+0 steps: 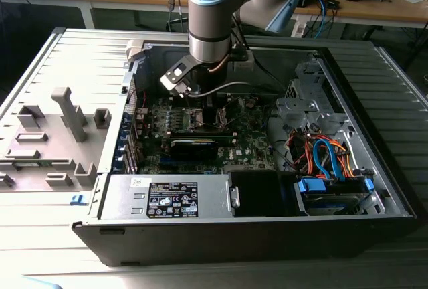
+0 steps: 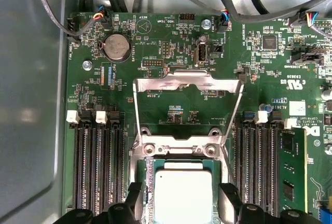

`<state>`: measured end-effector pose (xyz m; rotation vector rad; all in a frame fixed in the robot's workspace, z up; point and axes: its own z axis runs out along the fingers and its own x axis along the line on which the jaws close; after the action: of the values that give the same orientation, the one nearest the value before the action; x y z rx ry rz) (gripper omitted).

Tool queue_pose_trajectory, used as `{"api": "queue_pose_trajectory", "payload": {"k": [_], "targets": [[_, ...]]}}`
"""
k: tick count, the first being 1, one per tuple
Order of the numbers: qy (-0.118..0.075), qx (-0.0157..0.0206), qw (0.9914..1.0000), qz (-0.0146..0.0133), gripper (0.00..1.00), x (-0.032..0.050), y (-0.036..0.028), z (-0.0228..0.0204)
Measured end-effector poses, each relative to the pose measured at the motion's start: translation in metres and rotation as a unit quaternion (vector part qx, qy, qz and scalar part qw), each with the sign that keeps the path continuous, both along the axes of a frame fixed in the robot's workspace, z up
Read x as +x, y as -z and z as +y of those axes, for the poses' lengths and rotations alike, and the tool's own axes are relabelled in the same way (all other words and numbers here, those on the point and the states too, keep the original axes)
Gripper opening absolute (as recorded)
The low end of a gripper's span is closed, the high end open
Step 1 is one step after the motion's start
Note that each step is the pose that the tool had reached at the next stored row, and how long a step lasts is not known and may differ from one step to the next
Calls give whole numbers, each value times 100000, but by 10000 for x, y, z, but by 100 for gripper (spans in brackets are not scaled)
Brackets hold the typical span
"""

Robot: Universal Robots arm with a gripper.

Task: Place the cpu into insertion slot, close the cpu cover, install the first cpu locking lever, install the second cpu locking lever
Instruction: 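Place the cpu into insertion slot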

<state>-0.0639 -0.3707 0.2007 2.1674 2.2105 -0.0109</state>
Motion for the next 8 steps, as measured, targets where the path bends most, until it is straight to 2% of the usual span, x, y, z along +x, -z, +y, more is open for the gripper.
{"api": "queue_pose_trajectory", "payload": {"k": [4, 8], "targets": [[160, -8, 100000, 161, 68, 32, 10, 0], [-571, 8, 99998, 161, 68, 34, 17, 15]]}}
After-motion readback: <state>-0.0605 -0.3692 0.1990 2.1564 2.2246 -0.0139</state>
